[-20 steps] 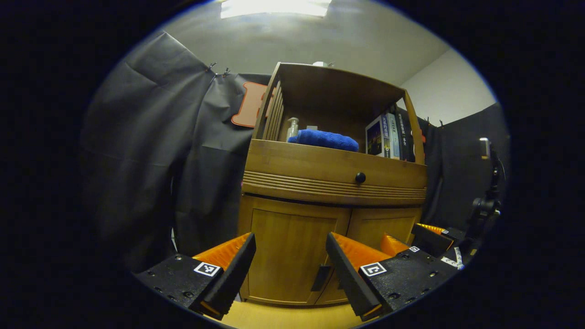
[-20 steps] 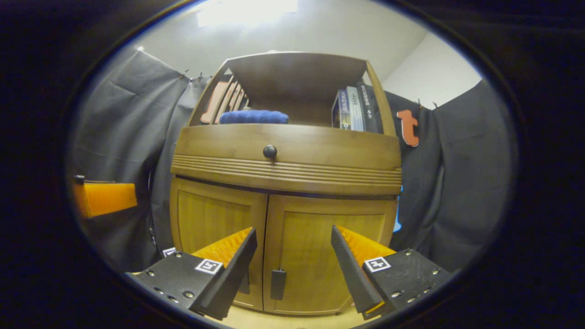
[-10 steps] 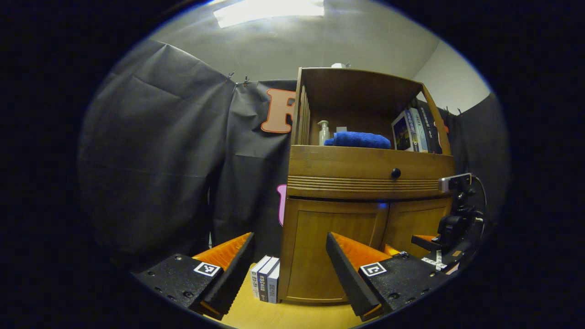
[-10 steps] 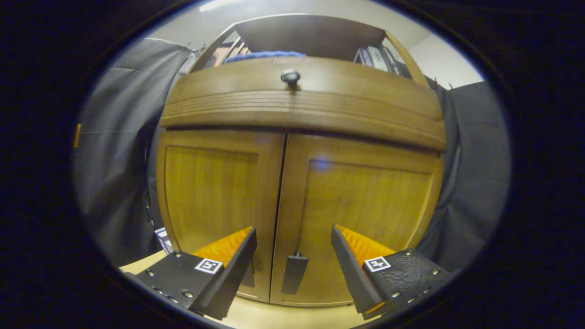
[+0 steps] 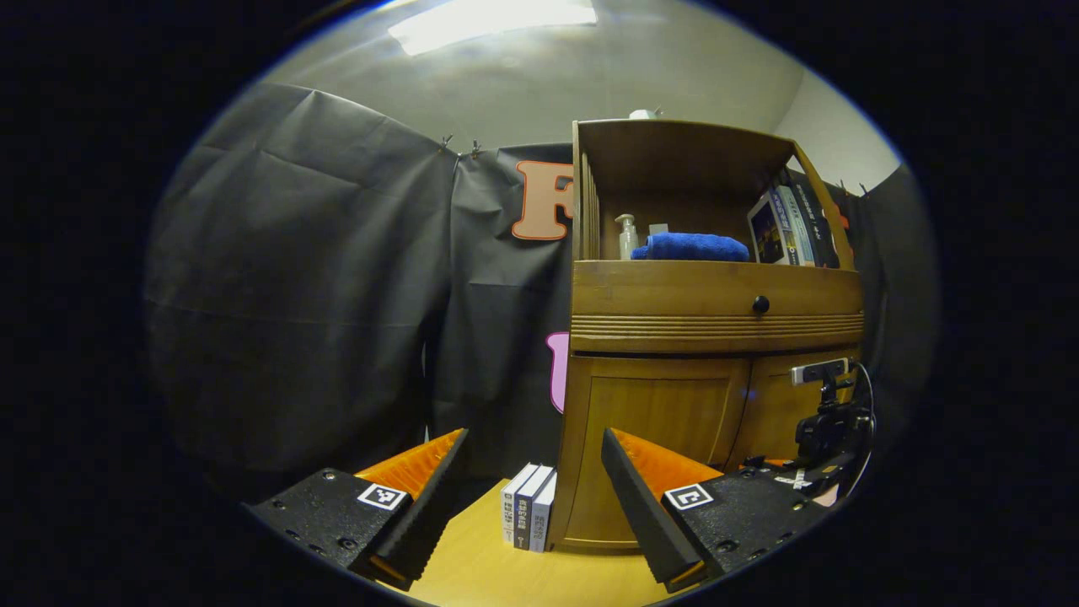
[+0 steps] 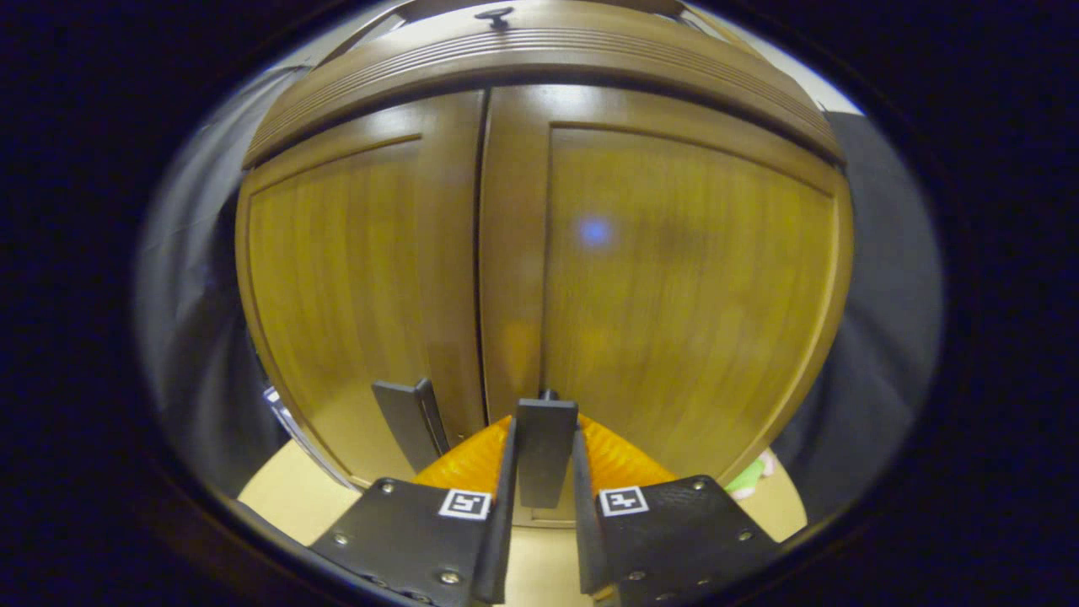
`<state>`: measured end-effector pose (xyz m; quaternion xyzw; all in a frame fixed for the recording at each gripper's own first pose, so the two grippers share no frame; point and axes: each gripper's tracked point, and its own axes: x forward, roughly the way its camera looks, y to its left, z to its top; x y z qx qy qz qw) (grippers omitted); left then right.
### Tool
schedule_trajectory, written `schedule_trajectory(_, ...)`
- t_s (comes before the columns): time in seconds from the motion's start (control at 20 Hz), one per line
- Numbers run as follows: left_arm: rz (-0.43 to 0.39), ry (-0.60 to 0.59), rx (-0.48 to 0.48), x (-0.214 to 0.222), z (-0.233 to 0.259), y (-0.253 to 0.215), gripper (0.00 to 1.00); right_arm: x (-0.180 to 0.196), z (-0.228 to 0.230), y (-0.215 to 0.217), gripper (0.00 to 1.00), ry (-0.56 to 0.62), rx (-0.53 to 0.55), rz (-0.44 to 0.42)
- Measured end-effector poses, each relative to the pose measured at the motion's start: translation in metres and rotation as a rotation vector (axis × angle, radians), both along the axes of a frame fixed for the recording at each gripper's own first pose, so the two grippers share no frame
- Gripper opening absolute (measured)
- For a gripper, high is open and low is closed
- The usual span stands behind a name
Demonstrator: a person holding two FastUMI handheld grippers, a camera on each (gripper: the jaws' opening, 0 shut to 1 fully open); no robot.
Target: Open the right door of the double-door shoe cabinet with the right hand, and open the left door with the left hand.
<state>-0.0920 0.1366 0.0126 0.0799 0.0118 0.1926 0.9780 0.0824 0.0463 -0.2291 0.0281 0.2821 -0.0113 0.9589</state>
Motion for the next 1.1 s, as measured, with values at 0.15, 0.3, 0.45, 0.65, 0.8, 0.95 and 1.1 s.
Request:
schedule_trajectory(0.15,0.007,0.001,-0.009,-0.006,0.0,-0.001,0.95,-0.004,0.001,-0.002,0.29,0.004,0.007,-0.018)
schedule_trajectory(0.3,-0.006,-0.002,-0.027,-0.009,-0.001,-0.006,0.95,-0.012,0.003,-0.001,0.29,-0.003,0.013,-0.011)
schedule_trajectory(0.45,-0.037,0.006,-0.051,-0.007,-0.005,-0.016,0.95,-0.026,0.01,-0.005,0.29,-0.013,0.024,0.007)
schedule_trajectory(0.65,-0.112,0.032,-0.098,-0.001,-0.019,-0.04,0.95,-0.052,0.021,-0.017,0.29,-0.025,0.037,0.035)
schedule_trajectory(0.8,-0.174,0.076,-0.111,0.007,-0.035,-0.059,0.95,-0.07,0.026,-0.024,0.29,-0.032,0.055,0.05)
schedule_trajectory(0.95,-0.248,0.113,-0.118,0.015,-0.049,-0.083,0.95,-0.091,0.03,-0.041,0.29,-0.021,0.107,0.047)
schedule_trajectory(1.1,-0.334,0.134,-0.126,0.026,-0.058,-0.111,0.95,-0.111,0.038,-0.056,0.29,-0.007,0.129,0.038)
